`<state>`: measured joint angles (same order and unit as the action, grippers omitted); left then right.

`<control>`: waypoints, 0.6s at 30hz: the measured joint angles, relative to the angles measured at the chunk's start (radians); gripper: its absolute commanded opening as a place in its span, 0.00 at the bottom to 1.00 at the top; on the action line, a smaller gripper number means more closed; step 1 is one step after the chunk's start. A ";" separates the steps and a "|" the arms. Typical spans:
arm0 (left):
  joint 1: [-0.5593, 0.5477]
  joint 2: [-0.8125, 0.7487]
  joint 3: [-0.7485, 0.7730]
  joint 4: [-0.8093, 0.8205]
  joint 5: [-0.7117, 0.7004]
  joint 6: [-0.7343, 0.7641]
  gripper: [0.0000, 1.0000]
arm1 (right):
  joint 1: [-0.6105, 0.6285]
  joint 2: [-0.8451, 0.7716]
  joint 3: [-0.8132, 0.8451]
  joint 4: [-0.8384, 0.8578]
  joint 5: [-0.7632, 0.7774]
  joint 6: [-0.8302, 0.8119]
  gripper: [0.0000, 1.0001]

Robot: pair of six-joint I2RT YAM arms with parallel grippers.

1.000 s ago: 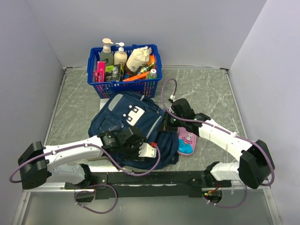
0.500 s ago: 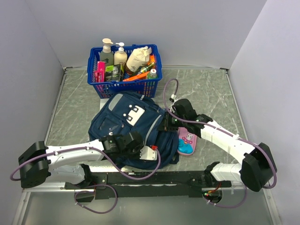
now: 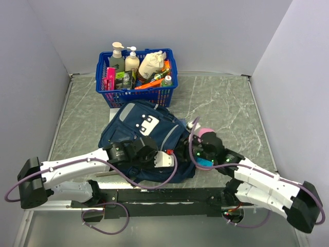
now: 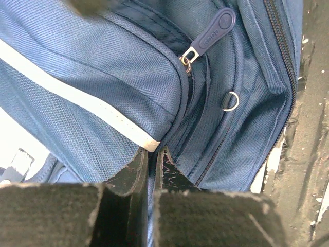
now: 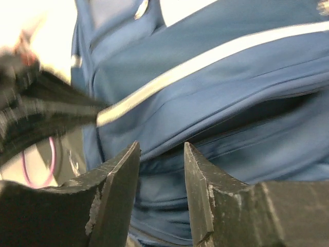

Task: Pack the student bag
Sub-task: Zip the student bag at the center of the board.

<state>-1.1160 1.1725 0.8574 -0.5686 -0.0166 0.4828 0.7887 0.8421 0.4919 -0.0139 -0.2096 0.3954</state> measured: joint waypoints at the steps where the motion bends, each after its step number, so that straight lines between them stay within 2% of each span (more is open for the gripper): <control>1: 0.002 -0.005 0.003 -0.004 0.000 -0.006 0.01 | 0.023 0.010 0.000 -0.002 0.006 -0.007 0.65; 6: 0.008 -0.047 0.003 -0.011 -0.003 -0.029 0.01 | 0.079 -0.020 -0.002 -0.030 0.068 -0.050 0.68; 10: 0.013 -0.074 0.003 -0.013 -0.006 -0.051 0.01 | 0.085 -0.097 -0.002 -0.039 0.079 -0.083 0.66; 18: 0.016 -0.087 0.003 -0.011 -0.016 -0.081 0.01 | 0.245 0.019 0.002 -0.083 0.119 -0.170 0.61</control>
<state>-1.0996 1.0859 0.8608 -0.5797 -0.0322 0.4015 1.0332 0.8608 0.4938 -0.0971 -0.0910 0.2253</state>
